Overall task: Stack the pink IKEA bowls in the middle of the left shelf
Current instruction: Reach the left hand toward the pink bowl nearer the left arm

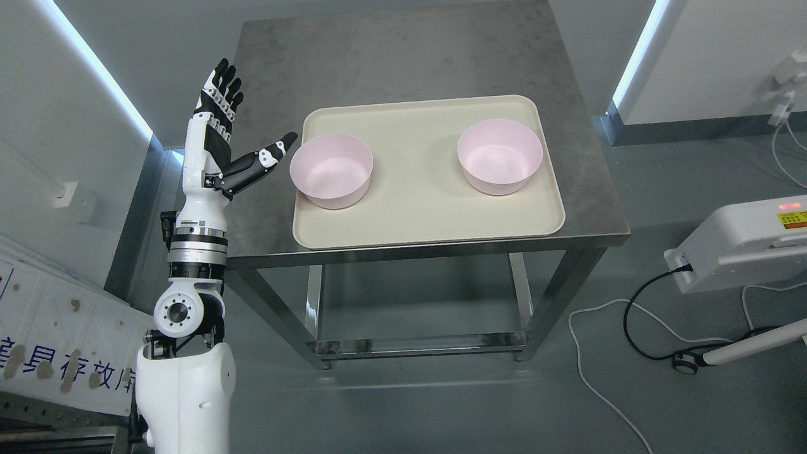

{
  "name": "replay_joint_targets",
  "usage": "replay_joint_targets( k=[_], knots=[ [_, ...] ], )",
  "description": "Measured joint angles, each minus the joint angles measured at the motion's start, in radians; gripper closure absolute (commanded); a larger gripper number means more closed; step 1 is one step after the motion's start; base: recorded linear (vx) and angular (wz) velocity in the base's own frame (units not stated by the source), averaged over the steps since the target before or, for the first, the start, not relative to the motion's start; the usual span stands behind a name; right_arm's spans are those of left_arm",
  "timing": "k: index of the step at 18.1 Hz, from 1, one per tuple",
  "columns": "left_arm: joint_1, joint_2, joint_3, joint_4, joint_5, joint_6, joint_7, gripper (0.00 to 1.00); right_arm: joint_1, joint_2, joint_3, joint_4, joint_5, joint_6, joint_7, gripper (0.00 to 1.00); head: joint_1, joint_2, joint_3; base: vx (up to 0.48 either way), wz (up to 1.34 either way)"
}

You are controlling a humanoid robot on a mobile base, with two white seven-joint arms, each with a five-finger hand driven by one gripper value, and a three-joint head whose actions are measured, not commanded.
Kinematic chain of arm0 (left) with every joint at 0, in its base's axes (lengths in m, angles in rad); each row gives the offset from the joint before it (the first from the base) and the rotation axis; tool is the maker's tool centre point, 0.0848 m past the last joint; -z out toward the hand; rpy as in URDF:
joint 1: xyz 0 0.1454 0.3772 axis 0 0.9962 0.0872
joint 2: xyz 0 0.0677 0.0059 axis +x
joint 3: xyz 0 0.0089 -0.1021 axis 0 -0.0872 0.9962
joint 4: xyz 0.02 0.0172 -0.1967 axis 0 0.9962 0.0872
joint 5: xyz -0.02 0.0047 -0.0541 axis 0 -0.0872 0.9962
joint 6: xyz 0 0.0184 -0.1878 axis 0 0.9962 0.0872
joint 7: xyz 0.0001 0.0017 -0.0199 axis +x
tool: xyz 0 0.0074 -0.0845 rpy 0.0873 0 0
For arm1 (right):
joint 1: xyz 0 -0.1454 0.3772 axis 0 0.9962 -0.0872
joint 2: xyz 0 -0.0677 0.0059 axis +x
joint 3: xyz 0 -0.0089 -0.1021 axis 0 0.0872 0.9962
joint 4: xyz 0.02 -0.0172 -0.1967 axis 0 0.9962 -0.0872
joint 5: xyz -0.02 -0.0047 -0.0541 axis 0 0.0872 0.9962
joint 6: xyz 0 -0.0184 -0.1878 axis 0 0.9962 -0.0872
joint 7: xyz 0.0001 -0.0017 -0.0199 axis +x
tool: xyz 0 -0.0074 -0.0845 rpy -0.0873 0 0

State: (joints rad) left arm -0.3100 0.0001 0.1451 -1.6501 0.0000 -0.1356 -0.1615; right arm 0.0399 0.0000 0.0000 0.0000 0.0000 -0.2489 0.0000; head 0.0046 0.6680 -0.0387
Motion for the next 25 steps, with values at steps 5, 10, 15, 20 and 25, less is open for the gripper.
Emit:
replay_joint_targets(
  k=[5, 10, 15, 20, 25],
  knots=[
    [-0.014, 0.000, -0.002, -0.004, 0.000, 0.004, -0.008, 0.00, 0.000, 0.000, 0.000, 0.000, 0.000, 0.001, 0.000, 0.00, 0.0000, 0.000, 0.000, -0.004, 0.03],
    [-0.111, 0.019, -0.050, 0.008, -0.023, 0.183, -0.171, 0.01, 0.000, 0.000, 0.000, 0.000, 0.000, 0.003, 0.000, 0.00, 0.0000, 0.000, 0.000, 0.000, 0.00],
    [-0.229, 0.095, -0.113, 0.066, -0.106, 0.256, -0.316, 0.00, 0.000, 0.000, 0.000, 0.000, 0.000, 0.004, 0.000, 0.00, 0.0000, 0.000, 0.000, 0.000, -0.01],
    [-0.280, 0.152, -0.150, 0.120, -0.143, 0.267, -0.369, 0.12, 0.000, 0.000, 0.000, 0.000, 0.000, 0.008, -0.001, 0.00, 0.0000, 0.000, 0.000, 0.000, 0.00],
    [-0.301, 0.193, -0.179, 0.166, -0.162, 0.295, -0.429, 0.18, 0.000, 0.000, 0.000, 0.000, 0.000, 0.003, -0.001, 0.00, 0.0000, 0.000, 0.000, 0.000, 0.00]
  ],
)
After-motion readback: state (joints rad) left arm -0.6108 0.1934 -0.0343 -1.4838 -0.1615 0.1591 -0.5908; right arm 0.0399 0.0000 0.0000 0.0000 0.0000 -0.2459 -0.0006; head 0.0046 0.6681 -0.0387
